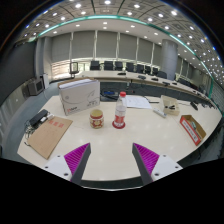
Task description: Pour water
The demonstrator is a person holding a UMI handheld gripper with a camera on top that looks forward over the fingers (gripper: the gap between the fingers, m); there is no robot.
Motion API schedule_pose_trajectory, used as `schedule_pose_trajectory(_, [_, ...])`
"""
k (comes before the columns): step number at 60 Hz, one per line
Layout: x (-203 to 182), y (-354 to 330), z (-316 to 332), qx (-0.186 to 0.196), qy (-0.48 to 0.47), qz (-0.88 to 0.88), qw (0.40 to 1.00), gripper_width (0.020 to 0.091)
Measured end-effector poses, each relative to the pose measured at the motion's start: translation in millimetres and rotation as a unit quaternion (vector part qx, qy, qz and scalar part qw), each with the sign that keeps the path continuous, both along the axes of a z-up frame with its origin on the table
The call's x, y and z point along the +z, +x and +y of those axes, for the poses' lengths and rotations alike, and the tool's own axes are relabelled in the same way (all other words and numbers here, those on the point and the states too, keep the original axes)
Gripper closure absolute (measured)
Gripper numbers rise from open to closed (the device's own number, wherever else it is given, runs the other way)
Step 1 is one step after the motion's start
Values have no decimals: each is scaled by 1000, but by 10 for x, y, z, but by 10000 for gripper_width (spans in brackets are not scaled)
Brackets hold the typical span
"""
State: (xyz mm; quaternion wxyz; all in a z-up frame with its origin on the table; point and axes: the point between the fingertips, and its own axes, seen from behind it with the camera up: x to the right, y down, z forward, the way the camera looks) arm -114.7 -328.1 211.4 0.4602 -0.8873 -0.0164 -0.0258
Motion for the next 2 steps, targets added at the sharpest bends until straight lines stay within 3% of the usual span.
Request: schedule_pose_trajectory(2, [15, -20, 2, 2, 3, -1, 1000, 244])
